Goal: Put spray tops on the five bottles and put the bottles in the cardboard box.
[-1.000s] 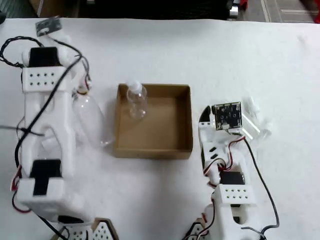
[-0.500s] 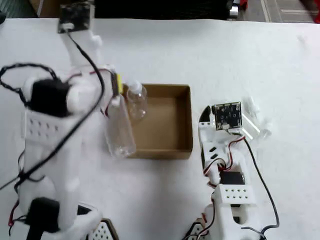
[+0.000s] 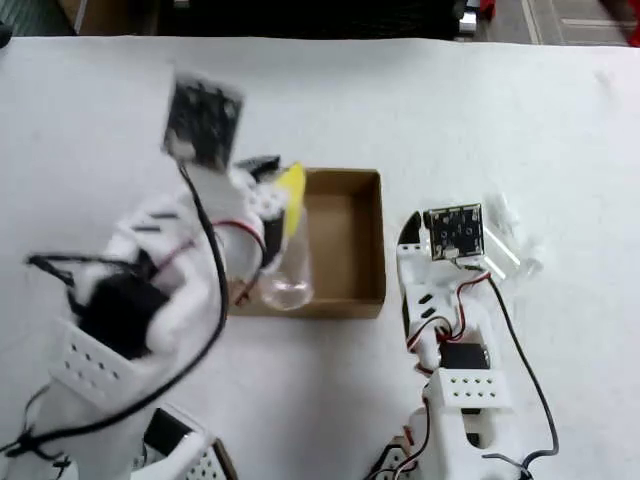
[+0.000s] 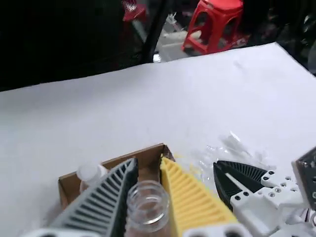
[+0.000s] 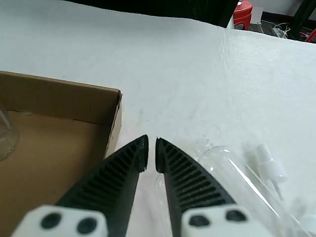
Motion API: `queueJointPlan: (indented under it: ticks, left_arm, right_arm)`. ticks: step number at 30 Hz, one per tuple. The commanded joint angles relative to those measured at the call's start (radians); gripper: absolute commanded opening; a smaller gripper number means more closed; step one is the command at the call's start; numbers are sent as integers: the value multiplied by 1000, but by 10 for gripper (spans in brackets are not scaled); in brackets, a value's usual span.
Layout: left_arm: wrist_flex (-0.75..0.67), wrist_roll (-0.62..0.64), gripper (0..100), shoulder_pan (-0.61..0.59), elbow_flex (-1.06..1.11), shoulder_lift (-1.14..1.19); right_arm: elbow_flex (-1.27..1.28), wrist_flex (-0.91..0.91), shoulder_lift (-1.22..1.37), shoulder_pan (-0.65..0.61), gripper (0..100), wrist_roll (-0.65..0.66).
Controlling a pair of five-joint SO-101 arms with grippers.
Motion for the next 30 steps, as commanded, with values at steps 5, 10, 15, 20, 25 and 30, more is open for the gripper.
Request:
queueJointPlan:
  ticks: [5,10,15,20,25,30]
  left_arm:
    - [-829,-144,23,58,514,-157]
    - [-1091,-316,23,84,528,94]
    - [-1246,-373,23,70,445,383]
    - [-1250,-313,23,54,351,582]
    - [-1298,-313,22,28,252,733]
    - [-1321,-313,22,-5,161,858]
  right_arm:
    - [-9,-21,-10,15,18,78]
    - [-9,-35,-10,15,18,78]
    - [-8,-48,-10,71,18,77]
    - [-8,-48,-10,71,18,77]
    - [-8,-48,-10,71,18,77]
    - [-8,-48,-10,70,18,77]
